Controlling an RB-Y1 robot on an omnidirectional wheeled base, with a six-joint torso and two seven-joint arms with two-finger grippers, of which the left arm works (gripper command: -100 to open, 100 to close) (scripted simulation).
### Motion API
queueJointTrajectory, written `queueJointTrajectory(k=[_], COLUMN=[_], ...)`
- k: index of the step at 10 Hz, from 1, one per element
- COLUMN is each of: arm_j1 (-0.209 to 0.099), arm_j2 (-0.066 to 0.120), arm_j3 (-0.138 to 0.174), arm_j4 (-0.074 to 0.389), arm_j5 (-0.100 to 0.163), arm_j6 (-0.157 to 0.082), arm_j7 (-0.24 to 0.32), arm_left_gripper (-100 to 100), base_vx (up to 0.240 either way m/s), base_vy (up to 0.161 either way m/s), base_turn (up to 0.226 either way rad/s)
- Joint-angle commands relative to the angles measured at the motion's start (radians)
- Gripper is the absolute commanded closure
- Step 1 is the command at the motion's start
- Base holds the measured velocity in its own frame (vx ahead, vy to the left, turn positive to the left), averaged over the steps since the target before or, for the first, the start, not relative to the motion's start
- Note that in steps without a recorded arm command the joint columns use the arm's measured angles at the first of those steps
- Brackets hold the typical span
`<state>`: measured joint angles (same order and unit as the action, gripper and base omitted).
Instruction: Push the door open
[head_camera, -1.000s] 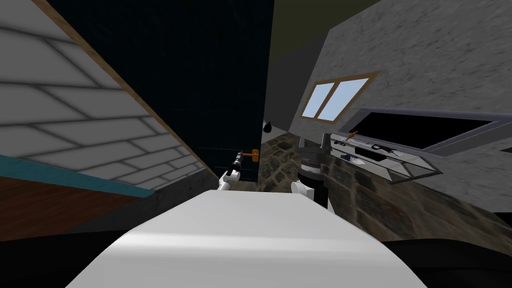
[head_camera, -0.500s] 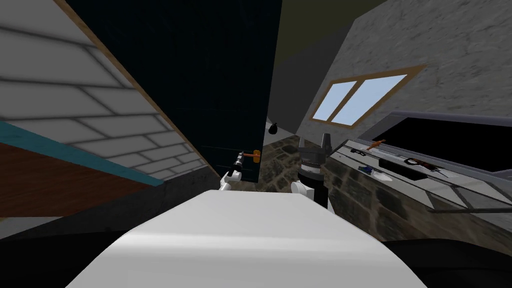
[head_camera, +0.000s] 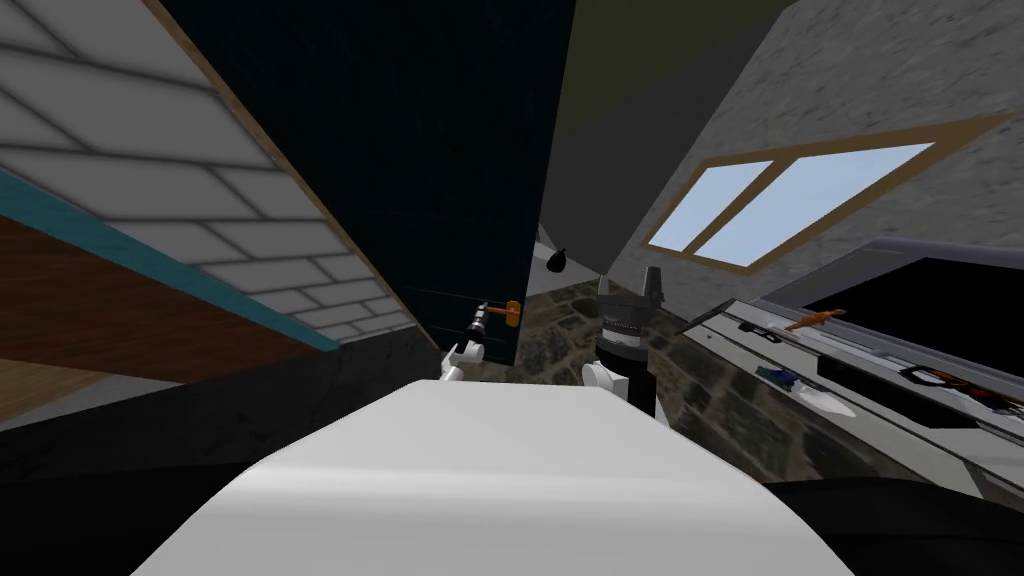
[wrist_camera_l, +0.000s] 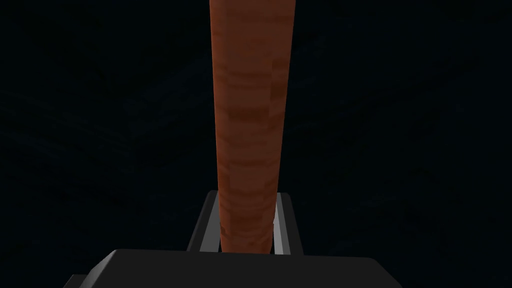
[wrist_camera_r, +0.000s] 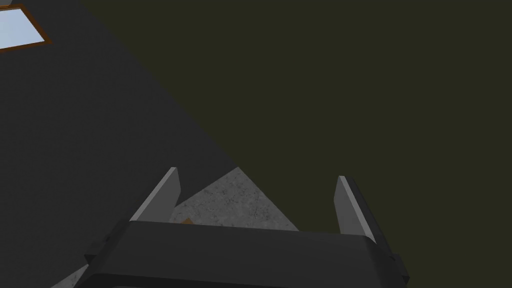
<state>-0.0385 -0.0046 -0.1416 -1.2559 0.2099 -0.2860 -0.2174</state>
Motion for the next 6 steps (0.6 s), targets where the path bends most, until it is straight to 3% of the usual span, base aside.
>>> queueJointTrajectory(k=[1,4,6], arm_j1=[0.004,0.007,0.0], arm_j2=[-0.017,-0.028,0.004], arm_j3=[-0.017,-0.022,0.013], arm_j4=[-0.007,-0.01,0.003], arm_j5=[0.001,0.007,0.009], arm_j6=[0.007,0.007,-0.004], arm_j7=[-0.009,-0.018,-0.019], arm_left_gripper=[100,100,100], base_vx=[0.065,0.029,0.054], base_vy=[-0.145,-0.15,-0.022], base_turn=[0.049,0.065,0.085])
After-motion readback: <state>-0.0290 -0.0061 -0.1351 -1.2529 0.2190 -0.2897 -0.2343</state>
